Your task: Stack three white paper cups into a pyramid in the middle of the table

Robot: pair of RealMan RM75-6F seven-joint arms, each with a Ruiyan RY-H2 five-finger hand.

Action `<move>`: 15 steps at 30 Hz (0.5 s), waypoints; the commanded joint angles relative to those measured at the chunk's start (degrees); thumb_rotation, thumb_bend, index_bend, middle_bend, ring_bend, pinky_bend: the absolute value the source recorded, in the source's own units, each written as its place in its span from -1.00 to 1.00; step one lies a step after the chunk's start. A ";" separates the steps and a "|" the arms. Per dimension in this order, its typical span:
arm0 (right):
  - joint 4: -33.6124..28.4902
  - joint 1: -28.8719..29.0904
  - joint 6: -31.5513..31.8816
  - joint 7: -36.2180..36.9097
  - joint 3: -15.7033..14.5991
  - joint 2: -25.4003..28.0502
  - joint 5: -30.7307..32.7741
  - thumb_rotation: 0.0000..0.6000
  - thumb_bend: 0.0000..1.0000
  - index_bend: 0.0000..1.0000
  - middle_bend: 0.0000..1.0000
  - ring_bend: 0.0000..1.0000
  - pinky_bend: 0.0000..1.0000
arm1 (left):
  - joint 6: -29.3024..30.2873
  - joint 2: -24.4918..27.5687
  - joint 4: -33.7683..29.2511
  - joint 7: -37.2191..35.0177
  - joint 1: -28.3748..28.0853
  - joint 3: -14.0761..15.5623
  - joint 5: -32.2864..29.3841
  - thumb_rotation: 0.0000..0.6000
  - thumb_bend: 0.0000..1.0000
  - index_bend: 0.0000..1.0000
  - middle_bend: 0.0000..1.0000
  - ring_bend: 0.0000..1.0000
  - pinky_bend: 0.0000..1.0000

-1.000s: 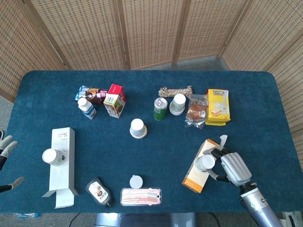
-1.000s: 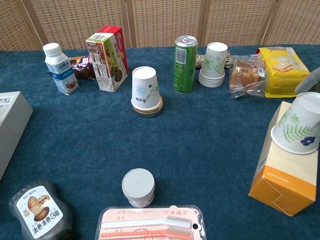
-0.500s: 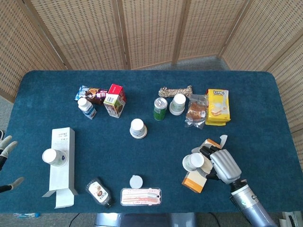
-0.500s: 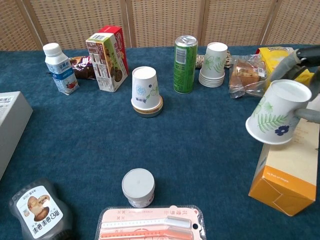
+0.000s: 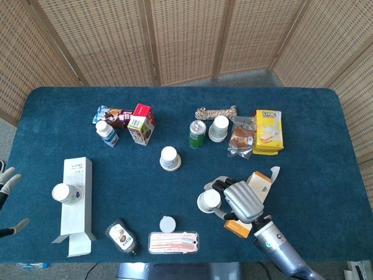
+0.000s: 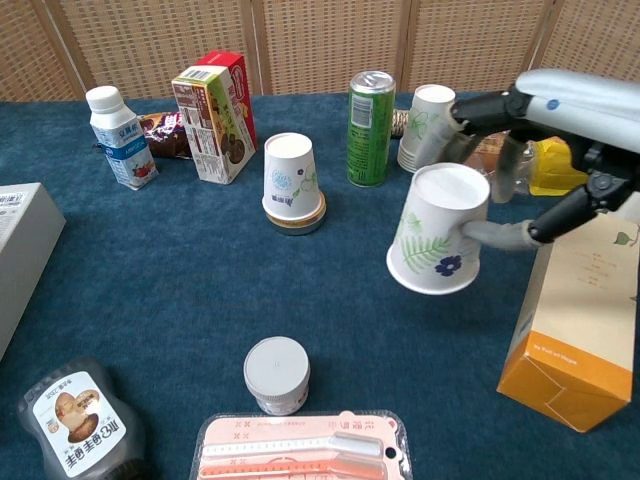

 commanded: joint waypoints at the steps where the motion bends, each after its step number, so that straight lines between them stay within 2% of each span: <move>1: 0.26 2.20 -2.10 -3.32 1.55 -2.82 3.31 1.00 -0.17 -0.30 -0.19 -0.45 -0.03 | 0.01 0.01 0.05 -0.09 -0.01 0.02 0.03 1.00 -0.61 -1.00 -1.00 -1.00 -1.00; 5: 1.53 4.32 -3.96 -6.27 3.02 -5.32 7.54 1.00 -0.18 -0.30 -0.19 -0.45 -0.01 | -0.11 0.05 0.10 -0.37 -0.05 -0.11 -0.36 1.00 -0.61 -1.00 -1.00 -1.00 -1.00; 15: 4.73 8.81 -6.55 -12.08 4.30 -9.19 13.30 1.00 -0.26 -0.30 -0.19 -0.45 -0.01 | -0.70 0.20 0.29 -1.09 -0.28 -0.28 -1.03 1.00 -0.61 -1.00 -1.00 -1.00 -1.00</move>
